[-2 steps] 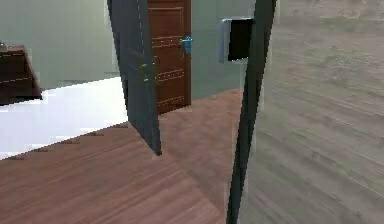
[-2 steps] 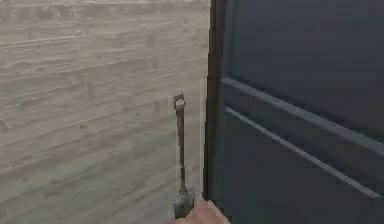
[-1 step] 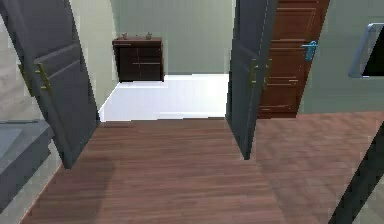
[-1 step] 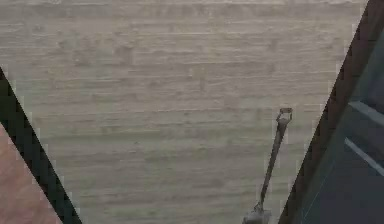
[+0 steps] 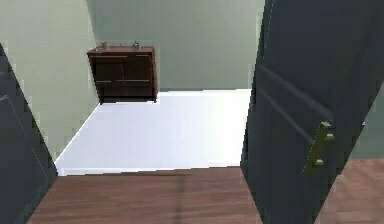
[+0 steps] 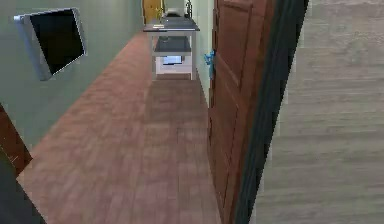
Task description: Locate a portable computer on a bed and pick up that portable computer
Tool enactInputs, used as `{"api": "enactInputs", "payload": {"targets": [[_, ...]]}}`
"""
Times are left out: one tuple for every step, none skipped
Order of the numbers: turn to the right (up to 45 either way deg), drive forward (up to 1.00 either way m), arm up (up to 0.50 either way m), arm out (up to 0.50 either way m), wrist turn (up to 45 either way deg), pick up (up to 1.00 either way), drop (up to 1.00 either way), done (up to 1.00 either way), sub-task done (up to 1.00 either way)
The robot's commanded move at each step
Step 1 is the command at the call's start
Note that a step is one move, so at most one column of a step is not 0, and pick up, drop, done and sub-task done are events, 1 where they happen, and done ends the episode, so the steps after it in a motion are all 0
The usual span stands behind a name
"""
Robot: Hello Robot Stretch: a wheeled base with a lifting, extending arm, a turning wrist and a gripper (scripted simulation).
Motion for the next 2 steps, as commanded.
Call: {"api": "enactInputs", "payload": {"targets": [[0.0, 1.0, 0.0, 0.0, 0.0, 0.0, 0.0, 0.0, 0.0], [0.0, 0.8, 0.0, 0.0, 0.0, 0.0, 0.0, 0.0, 0.0]]}}
